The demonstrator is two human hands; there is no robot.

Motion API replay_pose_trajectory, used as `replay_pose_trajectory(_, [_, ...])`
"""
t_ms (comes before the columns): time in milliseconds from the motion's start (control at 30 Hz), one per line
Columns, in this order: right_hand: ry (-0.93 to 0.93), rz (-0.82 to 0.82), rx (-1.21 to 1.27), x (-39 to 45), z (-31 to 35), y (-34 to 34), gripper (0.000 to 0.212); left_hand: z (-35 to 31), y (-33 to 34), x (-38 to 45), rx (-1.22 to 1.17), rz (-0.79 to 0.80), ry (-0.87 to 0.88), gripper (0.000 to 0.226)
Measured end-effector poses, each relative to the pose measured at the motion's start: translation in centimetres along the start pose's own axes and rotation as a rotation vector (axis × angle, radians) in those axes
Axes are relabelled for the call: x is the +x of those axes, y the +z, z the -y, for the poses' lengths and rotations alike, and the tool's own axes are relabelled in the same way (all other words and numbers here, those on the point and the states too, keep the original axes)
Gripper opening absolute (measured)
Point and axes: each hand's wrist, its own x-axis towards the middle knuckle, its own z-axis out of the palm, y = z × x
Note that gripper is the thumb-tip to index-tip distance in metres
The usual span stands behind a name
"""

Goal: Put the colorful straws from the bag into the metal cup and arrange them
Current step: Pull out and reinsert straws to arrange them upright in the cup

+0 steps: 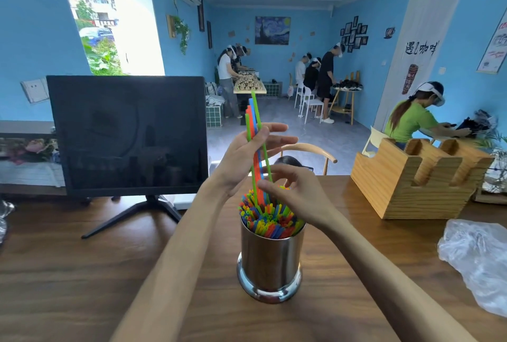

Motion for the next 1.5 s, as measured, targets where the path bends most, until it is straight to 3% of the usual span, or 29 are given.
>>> replay_pose_trajectory(200, [0.047,0.03,0.162,0.7,0.4,0.0,0.018,0.1,-0.2,-0.2,0.025,0.14,-0.045,0.038])
replay_pose_trajectory(333, [0.051,0.033,0.127,0.9,0.2,0.3,0.011,0.3,-0.3,-0.3,0.102,0.154,-0.082,0.041])
replay_pose_trajectory(567, [0.043,0.046,0.168,1.0,0.2,0.2,0.007,0.3,-0.1,0.0,0.337,0.098,-0.11,0.037])
replay_pose_trajectory(800, [0.103,0.043,0.229,0.9,-0.3,-0.6,0.002,0.4,-1.3,-0.3,0.239,-0.267,0.011,0.011])
replay_pose_trajectory(1167, [0.085,0.114,0.248,1.1,-0.2,-0.6,0.018,-0.8,-2.0,-0.3,0.257,-0.259,-0.041,0.011])
replay_pose_trajectory(1500, [0.109,0.1,0.297,1.0,-0.7,-0.7,0.02,-1.3,-1.6,0.2,0.239,-0.256,-0.047,0.007])
